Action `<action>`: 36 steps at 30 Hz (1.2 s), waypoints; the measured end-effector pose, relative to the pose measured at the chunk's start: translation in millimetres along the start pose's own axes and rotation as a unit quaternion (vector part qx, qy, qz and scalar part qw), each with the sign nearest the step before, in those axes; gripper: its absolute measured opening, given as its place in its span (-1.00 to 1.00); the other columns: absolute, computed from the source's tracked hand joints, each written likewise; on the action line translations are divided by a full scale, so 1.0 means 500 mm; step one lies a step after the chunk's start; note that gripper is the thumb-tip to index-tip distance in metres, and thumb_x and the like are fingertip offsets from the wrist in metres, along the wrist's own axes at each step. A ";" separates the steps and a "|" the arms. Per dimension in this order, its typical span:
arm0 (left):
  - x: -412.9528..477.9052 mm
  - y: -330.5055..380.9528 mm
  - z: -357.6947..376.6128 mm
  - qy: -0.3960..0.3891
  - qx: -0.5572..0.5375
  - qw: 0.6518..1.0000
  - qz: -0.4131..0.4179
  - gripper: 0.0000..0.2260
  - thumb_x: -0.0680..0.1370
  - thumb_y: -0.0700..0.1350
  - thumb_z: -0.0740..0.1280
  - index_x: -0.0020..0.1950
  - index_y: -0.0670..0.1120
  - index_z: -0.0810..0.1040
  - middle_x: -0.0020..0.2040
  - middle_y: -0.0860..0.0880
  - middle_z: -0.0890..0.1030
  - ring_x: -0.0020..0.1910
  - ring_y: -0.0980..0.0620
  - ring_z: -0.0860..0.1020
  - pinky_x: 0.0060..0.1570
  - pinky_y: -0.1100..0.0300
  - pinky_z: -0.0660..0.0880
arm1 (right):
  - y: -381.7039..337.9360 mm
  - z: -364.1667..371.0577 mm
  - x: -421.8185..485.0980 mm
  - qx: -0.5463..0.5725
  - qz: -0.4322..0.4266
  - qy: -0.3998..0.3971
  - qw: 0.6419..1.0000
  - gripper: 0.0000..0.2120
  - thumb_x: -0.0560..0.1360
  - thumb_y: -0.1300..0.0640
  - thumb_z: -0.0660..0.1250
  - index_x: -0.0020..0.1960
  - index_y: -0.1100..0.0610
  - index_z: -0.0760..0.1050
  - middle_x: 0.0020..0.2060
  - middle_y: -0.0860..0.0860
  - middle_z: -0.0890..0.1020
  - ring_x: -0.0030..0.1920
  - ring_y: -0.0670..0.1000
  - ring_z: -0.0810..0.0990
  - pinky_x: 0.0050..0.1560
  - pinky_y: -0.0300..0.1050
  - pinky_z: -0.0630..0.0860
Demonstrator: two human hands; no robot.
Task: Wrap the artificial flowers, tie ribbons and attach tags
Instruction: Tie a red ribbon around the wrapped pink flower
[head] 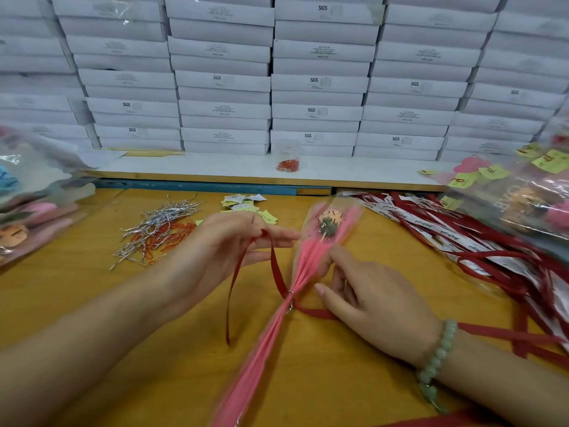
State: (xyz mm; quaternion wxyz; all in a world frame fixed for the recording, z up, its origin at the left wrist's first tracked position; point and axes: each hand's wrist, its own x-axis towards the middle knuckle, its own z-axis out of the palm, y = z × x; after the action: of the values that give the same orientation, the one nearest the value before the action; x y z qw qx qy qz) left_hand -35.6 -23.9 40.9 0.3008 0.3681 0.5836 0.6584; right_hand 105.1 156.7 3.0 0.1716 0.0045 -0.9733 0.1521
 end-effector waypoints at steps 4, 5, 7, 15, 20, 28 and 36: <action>-0.013 0.005 0.003 -0.020 -0.116 0.993 0.004 -0.79 0.49 -0.12 0.25 -0.24 -0.08 0.64 -0.07 -0.12 0.68 0.16 -0.11 0.62 0.20 0.06 0.53 | -0.002 -0.002 -0.001 -0.003 -0.035 -0.027 0.999 -0.79 0.48 -0.17 0.24 0.01 -0.18 0.24 -0.35 -0.13 0.51 -0.27 -0.12 0.50 -0.30 -0.19 0.41; -0.013 0.008 0.005 -0.005 -0.136 0.991 0.008 -0.79 0.50 -0.12 0.27 -0.24 -0.07 0.66 -0.13 -0.08 0.67 0.11 -0.09 0.63 0.21 0.04 0.53 | -0.002 -0.003 -0.001 -0.003 -0.045 -0.036 0.998 -0.77 0.48 -0.15 0.27 0.02 -0.18 0.24 -0.35 -0.12 0.50 -0.27 -0.12 0.49 -0.30 -0.18 0.41; -0.013 0.014 0.006 0.027 -0.183 0.983 0.020 -0.79 0.50 -0.11 0.28 -0.21 -0.10 0.69 -0.16 -0.08 0.66 0.04 -0.09 0.66 0.17 0.02 0.55 | -0.001 -0.003 0.000 0.005 -0.062 -0.054 0.997 -0.75 0.49 -0.10 0.29 0.05 -0.17 0.24 -0.33 -0.11 0.49 -0.26 -0.10 0.48 -0.30 -0.17 0.43; -0.013 0.007 -0.003 -0.017 -0.145 0.987 0.069 -0.63 0.56 -0.18 0.14 0.31 -0.10 0.56 0.35 -0.06 0.54 0.16 -0.11 0.61 0.19 -0.01 0.53 | 0.002 -0.008 0.010 0.032 -0.066 -0.087 0.993 -0.70 0.54 0.05 0.32 -0.04 -0.18 0.18 -0.31 -0.14 0.49 -0.31 -0.11 0.48 -0.28 -0.18 0.44; -0.007 -0.019 -0.002 -0.011 -0.087 0.993 0.080 -0.57 0.49 -0.24 0.29 0.37 -0.06 0.51 0.37 0.02 0.52 -0.11 0.02 0.65 -0.08 0.14 0.61 | 0.004 -0.024 0.023 0.282 0.051 -0.128 0.949 -0.74 0.53 0.09 0.37 0.07 0.06 0.30 -0.29 0.00 0.63 -0.54 -0.10 0.53 -0.50 -0.28 0.40; -0.013 -0.058 0.035 -0.026 -0.040 0.999 0.018 -0.51 0.48 -0.30 0.39 0.39 -0.02 0.48 0.34 0.06 0.53 -0.33 0.07 0.56 -0.31 0.25 0.55 | -0.009 -0.061 0.032 0.467 0.147 -0.040 0.871 -0.58 0.44 -0.20 0.22 0.13 0.09 0.40 -0.45 0.08 0.59 -0.63 -0.03 0.41 -0.60 -0.27 0.31; -0.015 -0.081 0.056 -0.063 0.085 0.994 -0.018 -0.65 0.46 -0.08 0.46 0.23 0.14 0.60 -0.45 -0.08 0.48 -0.54 0.12 0.42 -0.45 0.34 0.41 | -0.008 -0.089 0.046 0.509 0.095 0.048 0.854 -0.64 0.53 -0.18 0.22 0.01 0.14 0.41 -0.42 0.11 0.60 -0.60 -0.01 0.42 -0.55 -0.30 0.33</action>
State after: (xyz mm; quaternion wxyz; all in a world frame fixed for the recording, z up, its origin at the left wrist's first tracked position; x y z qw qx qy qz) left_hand -9.5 -9.0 1.1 0.3164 0.4222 0.6243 0.5761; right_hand 98.5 166.9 52.1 0.1769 -0.0087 -0.7457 0.6423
